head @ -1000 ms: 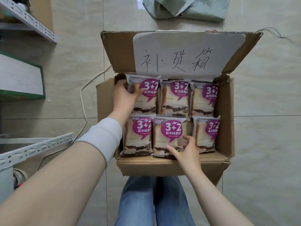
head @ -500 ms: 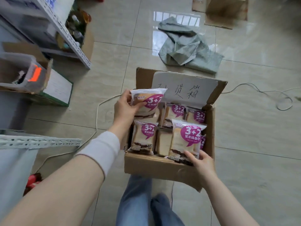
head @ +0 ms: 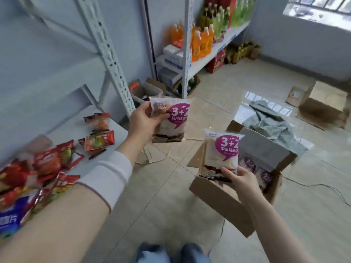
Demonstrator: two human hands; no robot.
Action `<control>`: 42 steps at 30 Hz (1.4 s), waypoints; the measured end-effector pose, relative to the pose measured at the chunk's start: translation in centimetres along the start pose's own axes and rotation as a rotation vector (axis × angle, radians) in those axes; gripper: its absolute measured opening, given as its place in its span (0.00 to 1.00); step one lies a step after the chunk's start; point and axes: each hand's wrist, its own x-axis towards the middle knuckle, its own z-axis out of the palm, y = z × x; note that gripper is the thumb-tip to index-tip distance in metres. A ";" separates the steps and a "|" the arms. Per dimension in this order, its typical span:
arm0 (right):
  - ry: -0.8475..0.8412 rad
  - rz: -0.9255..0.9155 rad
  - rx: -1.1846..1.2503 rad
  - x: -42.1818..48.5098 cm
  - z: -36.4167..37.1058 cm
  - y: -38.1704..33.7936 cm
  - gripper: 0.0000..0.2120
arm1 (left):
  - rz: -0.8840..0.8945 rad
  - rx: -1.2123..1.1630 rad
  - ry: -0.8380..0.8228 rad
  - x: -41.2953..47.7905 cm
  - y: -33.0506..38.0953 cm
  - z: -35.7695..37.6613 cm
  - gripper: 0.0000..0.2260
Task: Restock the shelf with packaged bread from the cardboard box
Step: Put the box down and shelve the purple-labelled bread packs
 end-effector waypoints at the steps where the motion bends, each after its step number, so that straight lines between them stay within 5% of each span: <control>1: -0.036 -0.029 0.000 -0.7 1.8 -1.1 0.09 | 0.014 -0.003 0.050 -0.4 0.7 -3.0 0.11; 10: -0.465 -0.271 -0.028 -7.6 25.1 -9.9 0.07 | 0.035 0.028 0.468 -6.2 3.8 -33.8 0.09; 15: -0.534 -0.386 -0.074 -9.6 36.4 -13.9 0.06 | 0.021 0.048 0.633 -7.4 2.4 -44.6 0.16; 21: -0.586 -0.407 -0.140 -7.1 44.9 -18.9 0.08 | 0.012 0.019 0.698 -3.9 0.0 -49.2 0.24; 30: -0.688 -0.468 -0.060 8.0 58.8 -28.1 0.03 | 0.040 -0.009 0.746 15.3 -2.9 -51.0 0.09; 42: -0.728 -0.679 -0.269 26.3 78.5 -38.0 0.02 | 0.070 -0.005 0.837 40.1 -7.6 -54.5 0.12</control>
